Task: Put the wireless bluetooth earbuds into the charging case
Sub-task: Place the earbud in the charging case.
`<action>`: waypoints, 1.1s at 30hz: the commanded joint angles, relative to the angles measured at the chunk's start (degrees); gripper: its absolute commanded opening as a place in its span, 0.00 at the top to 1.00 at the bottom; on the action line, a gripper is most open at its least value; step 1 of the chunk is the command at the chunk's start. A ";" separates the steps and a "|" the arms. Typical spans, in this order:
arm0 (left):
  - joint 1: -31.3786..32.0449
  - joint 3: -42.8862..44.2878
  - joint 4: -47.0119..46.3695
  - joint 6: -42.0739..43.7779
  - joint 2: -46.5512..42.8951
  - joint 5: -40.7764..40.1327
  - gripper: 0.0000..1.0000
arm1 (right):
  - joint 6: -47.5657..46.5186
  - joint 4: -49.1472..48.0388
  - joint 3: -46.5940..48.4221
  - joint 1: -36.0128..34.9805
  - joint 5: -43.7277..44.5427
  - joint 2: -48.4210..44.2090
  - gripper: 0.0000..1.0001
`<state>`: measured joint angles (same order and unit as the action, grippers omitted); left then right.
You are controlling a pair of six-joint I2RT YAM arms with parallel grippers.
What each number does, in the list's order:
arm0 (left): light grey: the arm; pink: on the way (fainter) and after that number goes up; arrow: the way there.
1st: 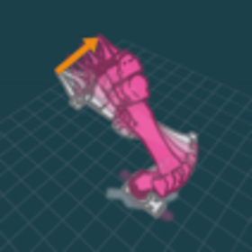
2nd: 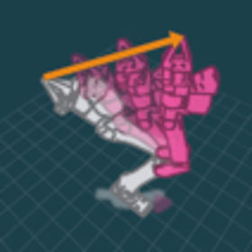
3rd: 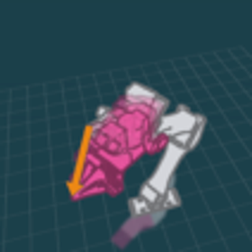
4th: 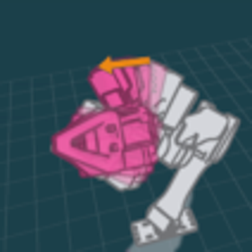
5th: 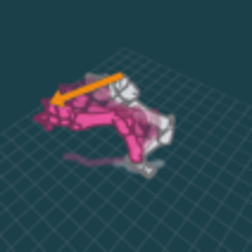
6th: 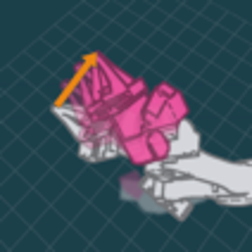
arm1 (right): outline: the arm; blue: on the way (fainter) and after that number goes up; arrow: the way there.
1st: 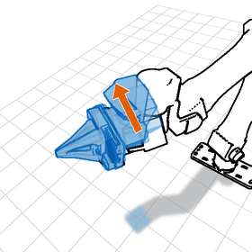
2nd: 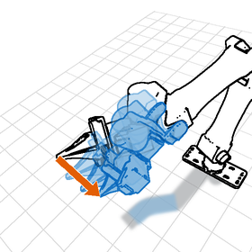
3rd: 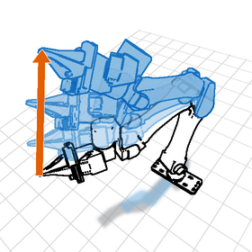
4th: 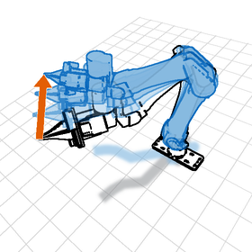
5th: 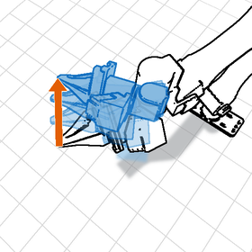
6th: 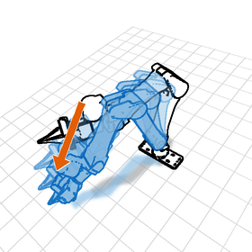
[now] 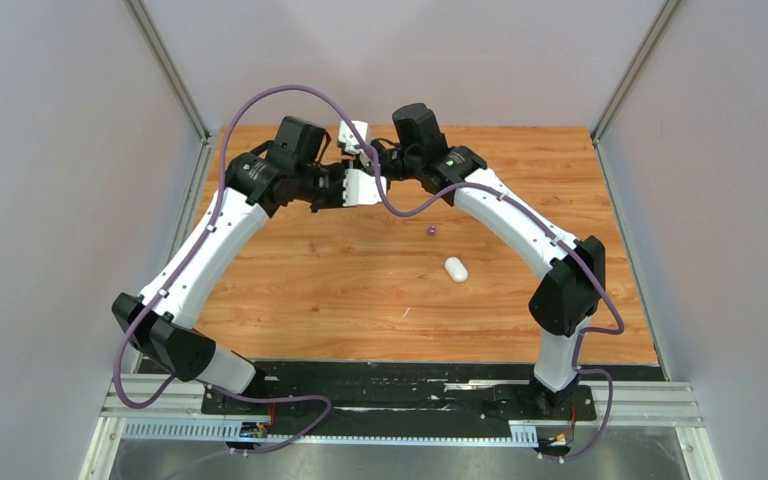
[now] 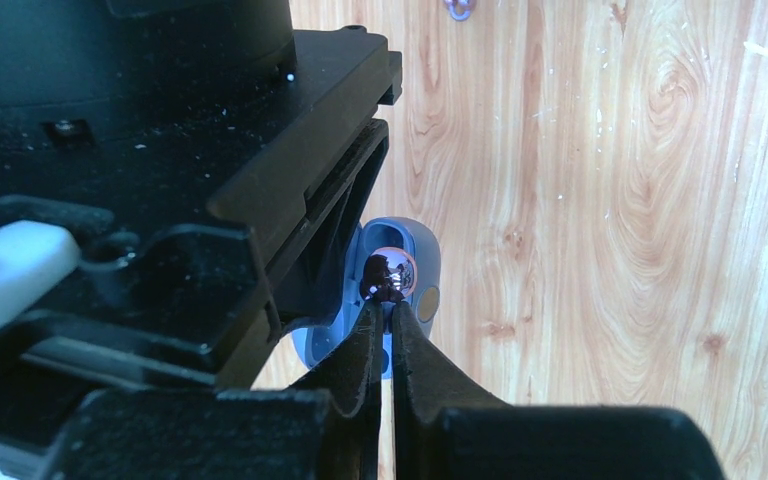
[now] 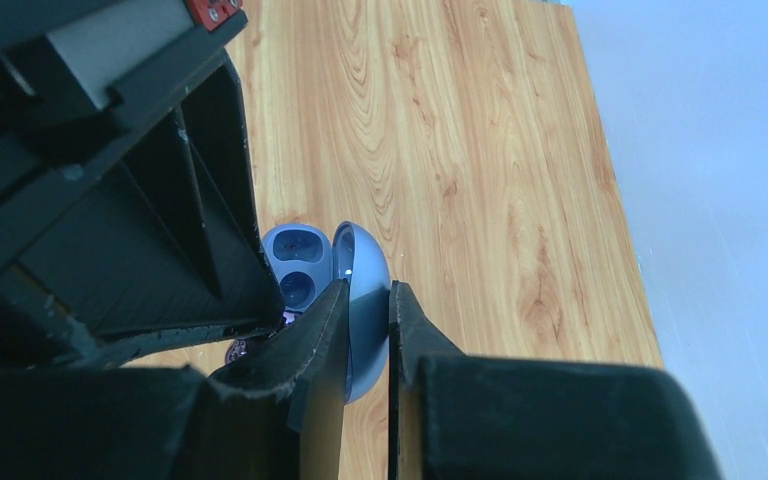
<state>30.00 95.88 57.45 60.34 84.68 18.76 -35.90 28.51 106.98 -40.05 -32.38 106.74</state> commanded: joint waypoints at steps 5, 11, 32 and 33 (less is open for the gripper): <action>0.32 0.93 -7.04 -4.62 2.79 -4.26 0.90 | -1.52 -1.59 3.95 -3.28 -3.43 -0.50 1.00; 0.62 -0.10 -9.32 -5.84 2.00 -4.14 0.87 | 0.65 -2.25 4.95 -3.36 -2.76 0.14 1.00; 1.13 -10.21 -19.57 -4.64 -4.21 -5.31 0.85 | 8.66 -3.59 4.82 -3.32 -4.08 -0.92 1.00; 1.17 -10.19 -19.57 -4.67 -4.25 -5.14 0.85 | 8.89 -3.63 4.82 -3.36 -4.11 -0.92 1.00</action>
<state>30.63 86.87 42.17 55.57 79.83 15.92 -30.48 27.99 108.90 -39.72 -31.18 107.61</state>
